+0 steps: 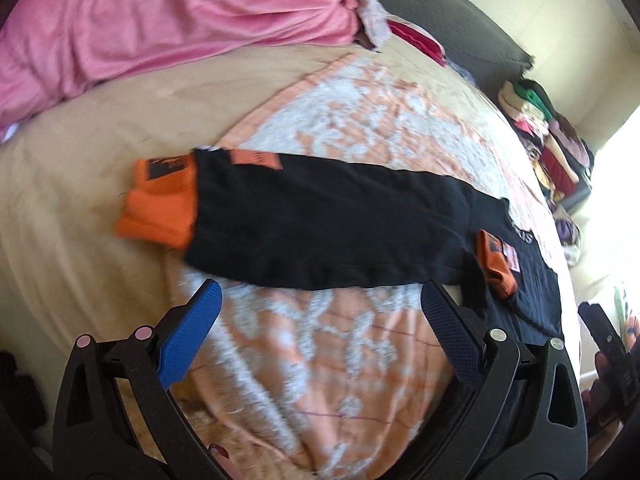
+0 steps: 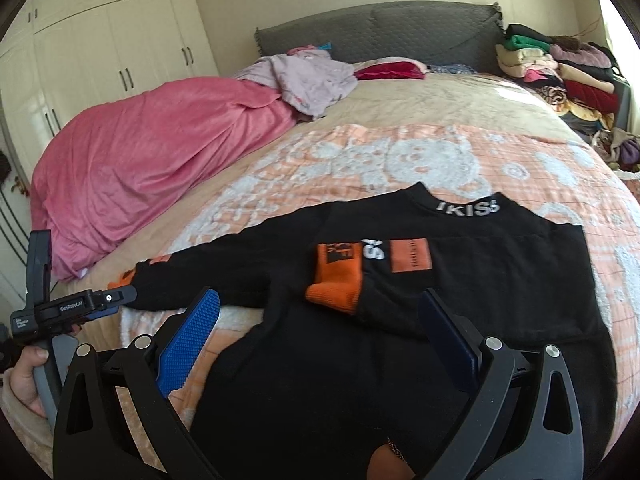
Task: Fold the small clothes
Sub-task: 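Move the left tool to the other sleeve's orange cuff and grasp it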
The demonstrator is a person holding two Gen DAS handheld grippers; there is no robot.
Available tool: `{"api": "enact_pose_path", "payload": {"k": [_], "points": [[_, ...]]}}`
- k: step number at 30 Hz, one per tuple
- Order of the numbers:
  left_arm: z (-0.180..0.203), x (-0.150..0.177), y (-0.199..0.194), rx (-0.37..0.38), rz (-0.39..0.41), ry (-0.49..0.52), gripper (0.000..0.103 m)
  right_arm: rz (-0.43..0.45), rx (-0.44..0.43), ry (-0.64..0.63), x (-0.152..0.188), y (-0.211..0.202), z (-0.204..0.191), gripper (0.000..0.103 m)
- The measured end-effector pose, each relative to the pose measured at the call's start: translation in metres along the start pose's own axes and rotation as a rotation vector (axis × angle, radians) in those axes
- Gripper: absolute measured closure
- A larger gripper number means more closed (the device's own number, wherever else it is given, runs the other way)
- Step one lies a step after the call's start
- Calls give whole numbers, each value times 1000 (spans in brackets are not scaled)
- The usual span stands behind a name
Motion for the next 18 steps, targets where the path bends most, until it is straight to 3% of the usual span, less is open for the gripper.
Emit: {"api": "enact_pose_path", "payload": {"k": [6, 11, 13, 18], "points": [[-24, -1, 1, 81, -4, -83, 13, -15, -25, -37, 0, 8, -17, 5], [-30, -4, 7, 136, -14, -118, 37, -17, -38, -35, 2, 10, -18, 5], [-32, -6, 12, 161, -31, -135, 41, -17, -36, -28, 2, 10, -17, 5], [-37, -12, 23, 132, -40, -175, 40, -23, -35, -17, 4, 13, -12, 5]]}}
Point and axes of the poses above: each gripper's, at about its wrist camera, not at the fingertips, and y roughly the way its jaws point, z to its right, x to its underside, the point moved 1 cm from there along y, roughly the way its jaws point, and after that the axes turned 14 degrees about -z, right-handed, at the moved point
